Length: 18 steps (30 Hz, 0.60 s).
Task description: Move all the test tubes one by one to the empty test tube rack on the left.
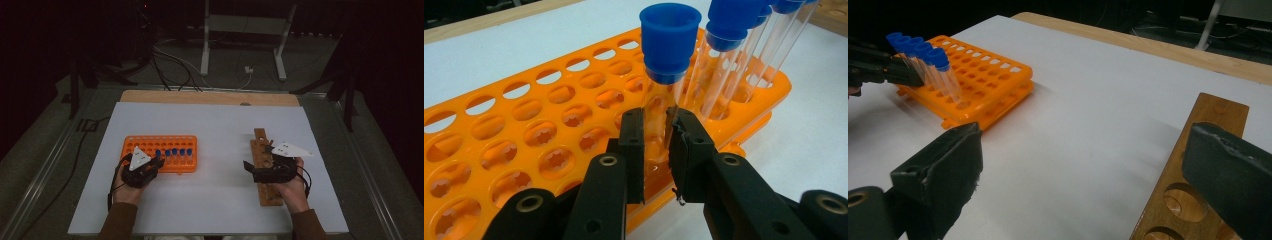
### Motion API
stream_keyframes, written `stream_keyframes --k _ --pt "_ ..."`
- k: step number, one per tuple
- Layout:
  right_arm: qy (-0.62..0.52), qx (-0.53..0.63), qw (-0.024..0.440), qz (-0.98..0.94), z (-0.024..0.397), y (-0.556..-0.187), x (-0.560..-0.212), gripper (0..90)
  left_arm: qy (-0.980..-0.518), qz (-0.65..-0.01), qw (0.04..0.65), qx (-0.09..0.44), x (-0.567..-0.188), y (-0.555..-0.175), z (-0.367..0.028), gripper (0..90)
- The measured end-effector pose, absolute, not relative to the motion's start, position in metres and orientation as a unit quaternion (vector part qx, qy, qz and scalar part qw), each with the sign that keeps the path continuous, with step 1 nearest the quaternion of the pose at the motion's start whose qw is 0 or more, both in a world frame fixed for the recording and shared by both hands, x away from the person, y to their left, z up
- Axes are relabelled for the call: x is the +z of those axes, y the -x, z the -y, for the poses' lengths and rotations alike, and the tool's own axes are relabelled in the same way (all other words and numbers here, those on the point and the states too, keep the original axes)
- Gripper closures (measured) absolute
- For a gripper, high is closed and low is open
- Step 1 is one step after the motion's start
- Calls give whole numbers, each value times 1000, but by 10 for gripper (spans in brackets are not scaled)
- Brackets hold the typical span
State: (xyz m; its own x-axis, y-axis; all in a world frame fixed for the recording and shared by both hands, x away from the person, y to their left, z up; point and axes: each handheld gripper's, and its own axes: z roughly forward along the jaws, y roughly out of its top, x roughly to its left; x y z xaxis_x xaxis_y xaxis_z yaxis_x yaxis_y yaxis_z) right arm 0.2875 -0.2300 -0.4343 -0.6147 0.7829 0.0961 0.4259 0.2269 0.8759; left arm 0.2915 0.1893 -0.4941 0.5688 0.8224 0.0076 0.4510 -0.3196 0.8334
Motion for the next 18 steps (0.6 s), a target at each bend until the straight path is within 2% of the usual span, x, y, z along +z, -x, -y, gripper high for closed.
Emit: stream_keyframes --k 6,10,16,18 --pt "-400 482 189 -757 234 -287 -434 30 -777 -415 424 210 -493 -292 -192 770" --pt "-403 485 191 -752 238 -286 -435 30 -771 -426 426 206 -494 -291 -196 621" --pt "-406 490 195 -747 244 -285 -436 30 -751 -439 452 200 -486 -284 -210 482" --pt "-408 492 198 -743 246 -284 -437 30 -741 -442 461 205 -481 -281 -214 411"
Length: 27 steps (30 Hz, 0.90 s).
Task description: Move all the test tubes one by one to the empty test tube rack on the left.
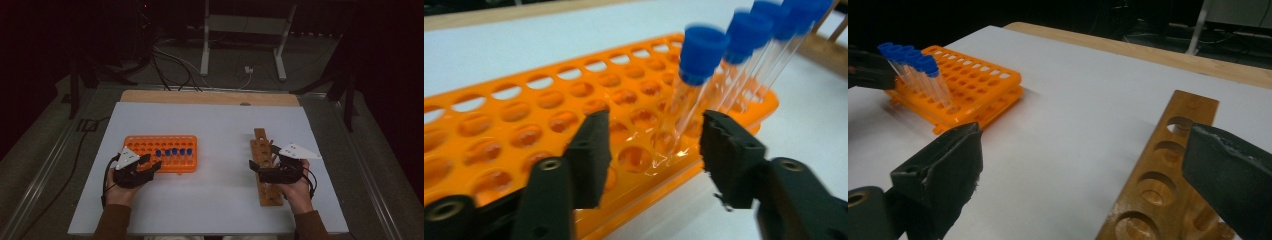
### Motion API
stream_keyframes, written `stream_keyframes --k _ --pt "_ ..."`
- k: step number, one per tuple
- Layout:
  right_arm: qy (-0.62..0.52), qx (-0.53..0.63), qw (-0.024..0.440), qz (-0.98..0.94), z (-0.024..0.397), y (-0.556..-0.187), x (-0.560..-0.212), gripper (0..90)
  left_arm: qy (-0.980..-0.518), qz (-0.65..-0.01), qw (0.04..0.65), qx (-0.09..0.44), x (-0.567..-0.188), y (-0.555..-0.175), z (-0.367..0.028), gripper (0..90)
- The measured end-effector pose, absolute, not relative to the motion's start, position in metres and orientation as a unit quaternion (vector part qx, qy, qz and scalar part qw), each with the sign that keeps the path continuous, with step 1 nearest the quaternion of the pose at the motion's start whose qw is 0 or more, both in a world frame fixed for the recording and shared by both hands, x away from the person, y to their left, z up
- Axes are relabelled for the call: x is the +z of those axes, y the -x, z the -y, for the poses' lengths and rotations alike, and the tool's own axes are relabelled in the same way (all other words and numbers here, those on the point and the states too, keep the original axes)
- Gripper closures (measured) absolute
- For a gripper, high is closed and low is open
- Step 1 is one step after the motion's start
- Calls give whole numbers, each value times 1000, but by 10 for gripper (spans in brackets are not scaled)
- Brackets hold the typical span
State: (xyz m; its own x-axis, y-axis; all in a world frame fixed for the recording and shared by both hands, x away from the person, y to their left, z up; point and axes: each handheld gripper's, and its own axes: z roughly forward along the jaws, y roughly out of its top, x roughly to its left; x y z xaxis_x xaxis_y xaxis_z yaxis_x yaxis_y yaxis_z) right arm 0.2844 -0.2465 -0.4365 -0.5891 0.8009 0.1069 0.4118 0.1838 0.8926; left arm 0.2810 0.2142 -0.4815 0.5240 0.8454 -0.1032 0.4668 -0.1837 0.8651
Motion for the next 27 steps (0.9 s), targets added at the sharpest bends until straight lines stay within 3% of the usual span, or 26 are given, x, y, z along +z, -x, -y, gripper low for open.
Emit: stream_keyframes --k 8,17,27 --pt "-409 501 207 -734 258 -279 -439 30 -710 -442 496 232 -464 -262 -233 165" --pt "-413 518 227 -714 275 -267 -447 30 -679 -443 517 273 -457 -241 -249 22" --pt "-418 540 238 -691 289 -262 -450 7 -667 -445 516 303 -454 -235 -251 6"
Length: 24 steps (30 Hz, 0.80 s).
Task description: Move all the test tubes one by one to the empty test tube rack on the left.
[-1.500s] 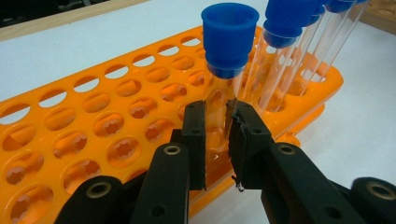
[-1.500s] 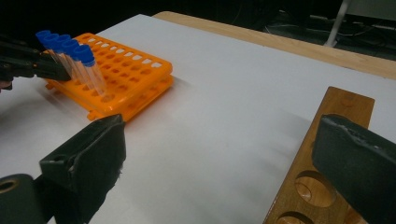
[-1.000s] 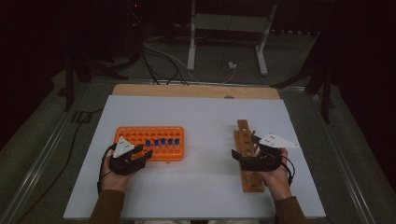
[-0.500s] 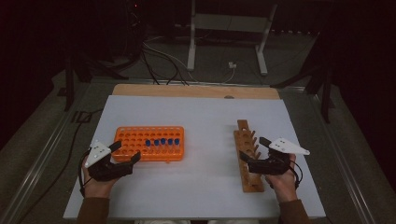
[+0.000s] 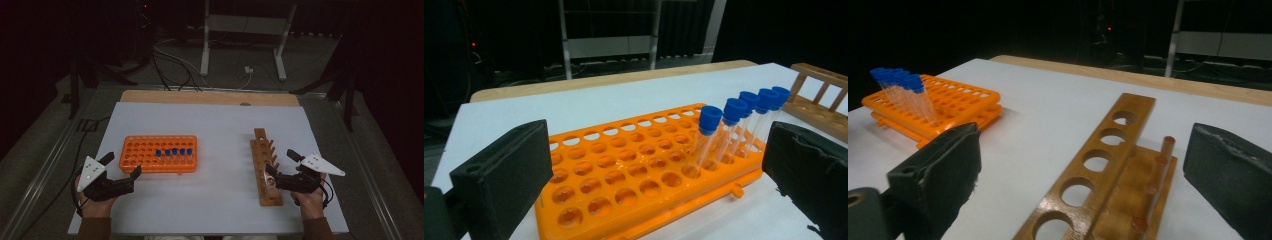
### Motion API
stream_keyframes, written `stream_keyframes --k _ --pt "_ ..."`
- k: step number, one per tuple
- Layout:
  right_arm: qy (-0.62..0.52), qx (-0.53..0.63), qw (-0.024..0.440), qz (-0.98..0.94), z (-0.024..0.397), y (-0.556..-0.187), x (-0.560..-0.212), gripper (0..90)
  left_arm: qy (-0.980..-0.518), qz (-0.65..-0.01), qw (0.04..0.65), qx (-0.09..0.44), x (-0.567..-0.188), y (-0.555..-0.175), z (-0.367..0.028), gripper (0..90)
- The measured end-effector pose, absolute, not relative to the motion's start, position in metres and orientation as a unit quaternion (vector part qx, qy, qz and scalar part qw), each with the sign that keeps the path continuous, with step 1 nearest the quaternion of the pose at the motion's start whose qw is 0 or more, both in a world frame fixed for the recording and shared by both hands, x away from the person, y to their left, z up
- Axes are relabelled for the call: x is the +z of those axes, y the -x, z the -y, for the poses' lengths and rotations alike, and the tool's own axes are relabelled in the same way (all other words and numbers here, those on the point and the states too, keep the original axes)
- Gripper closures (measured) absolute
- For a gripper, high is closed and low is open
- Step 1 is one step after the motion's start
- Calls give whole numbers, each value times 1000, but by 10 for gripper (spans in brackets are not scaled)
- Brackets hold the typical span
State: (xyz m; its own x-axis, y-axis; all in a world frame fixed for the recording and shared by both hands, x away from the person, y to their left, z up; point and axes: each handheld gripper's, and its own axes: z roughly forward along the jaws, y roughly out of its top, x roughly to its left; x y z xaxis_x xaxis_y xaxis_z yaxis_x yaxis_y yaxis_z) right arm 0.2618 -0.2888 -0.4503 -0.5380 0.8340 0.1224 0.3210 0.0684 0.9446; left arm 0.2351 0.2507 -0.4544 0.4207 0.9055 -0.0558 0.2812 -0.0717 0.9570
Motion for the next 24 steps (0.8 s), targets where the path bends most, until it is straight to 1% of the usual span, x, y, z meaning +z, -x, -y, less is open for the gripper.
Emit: stream_keyframes --k 12,24 --pt "-424 547 245 -679 300 -256 -454 4 -661 -444 519 309 -454 -231 -254 5" --pt "-423 543 253 -680 300 -260 -457 4 -656 -451 522 307 -455 -231 -257 6"
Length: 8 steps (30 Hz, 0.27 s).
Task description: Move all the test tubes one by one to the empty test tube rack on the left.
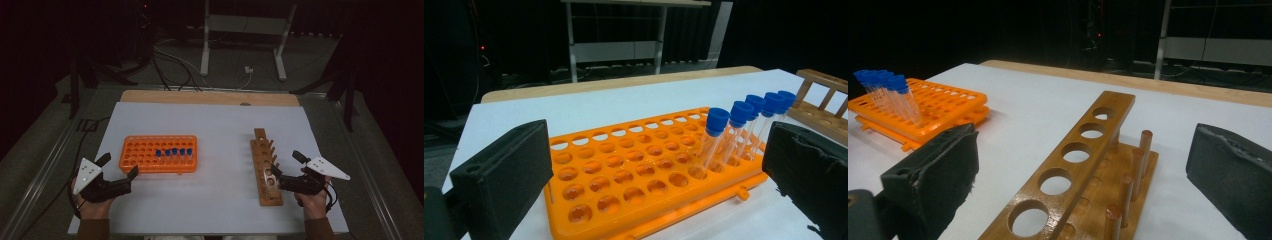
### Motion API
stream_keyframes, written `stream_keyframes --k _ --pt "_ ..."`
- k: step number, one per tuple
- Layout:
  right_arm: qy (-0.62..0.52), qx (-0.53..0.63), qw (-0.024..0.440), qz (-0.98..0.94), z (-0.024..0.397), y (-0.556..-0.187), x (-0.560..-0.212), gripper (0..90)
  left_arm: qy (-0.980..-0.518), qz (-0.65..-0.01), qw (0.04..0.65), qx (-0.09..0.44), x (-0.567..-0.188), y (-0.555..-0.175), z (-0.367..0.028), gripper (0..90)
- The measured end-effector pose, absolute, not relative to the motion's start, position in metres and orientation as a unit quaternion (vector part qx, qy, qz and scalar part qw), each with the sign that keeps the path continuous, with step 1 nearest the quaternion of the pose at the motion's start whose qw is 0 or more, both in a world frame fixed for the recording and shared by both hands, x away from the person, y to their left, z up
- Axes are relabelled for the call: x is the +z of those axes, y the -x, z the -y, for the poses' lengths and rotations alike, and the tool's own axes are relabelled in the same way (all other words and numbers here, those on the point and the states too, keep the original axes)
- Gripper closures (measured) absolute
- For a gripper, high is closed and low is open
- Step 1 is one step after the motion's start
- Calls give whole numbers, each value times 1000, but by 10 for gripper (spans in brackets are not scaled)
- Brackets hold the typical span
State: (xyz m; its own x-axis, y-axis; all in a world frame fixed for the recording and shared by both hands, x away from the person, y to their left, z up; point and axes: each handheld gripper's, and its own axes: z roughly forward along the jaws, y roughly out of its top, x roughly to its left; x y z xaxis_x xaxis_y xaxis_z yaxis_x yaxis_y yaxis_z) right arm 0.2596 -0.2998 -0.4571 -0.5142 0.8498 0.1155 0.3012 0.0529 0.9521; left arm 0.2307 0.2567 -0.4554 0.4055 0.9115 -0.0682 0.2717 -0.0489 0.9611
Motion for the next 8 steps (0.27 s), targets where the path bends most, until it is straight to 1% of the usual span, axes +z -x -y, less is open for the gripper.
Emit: stream_keyframes --k 8 --pt "-428 541 253 -679 300 -260 -459 5 -652 -458 522 305 -458 -231 -259 6"
